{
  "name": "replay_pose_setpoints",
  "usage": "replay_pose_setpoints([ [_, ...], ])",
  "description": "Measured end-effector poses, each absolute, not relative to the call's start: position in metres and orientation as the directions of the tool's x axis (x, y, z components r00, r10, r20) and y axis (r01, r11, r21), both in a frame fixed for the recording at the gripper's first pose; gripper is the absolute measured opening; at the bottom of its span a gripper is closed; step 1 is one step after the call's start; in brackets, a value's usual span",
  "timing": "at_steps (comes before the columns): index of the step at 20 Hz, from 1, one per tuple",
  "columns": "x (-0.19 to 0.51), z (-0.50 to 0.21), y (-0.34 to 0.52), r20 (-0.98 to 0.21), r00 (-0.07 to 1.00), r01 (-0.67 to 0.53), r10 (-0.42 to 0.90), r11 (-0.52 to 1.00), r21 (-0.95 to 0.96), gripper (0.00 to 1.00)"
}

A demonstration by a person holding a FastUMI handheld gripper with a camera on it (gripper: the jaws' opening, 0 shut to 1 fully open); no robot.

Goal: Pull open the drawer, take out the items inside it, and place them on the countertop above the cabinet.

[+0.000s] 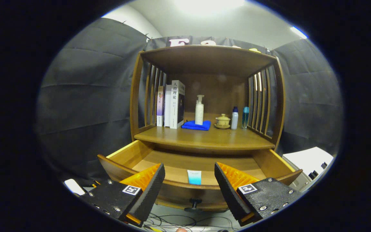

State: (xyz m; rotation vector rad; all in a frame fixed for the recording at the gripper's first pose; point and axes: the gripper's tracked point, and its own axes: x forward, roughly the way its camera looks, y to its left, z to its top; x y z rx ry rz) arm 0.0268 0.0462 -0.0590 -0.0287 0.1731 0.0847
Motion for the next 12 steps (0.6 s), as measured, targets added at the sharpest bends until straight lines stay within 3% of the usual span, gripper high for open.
replay_pose_setpoints([
  [4,0.049,-0.045,0.064,-0.174,0.979,-0.109,0.101,0.993,-0.036,0.95],
  [12,0.11,-0.054,0.057,-0.301,0.953,0.013,-0.043,0.995,-0.102,0.95],
])
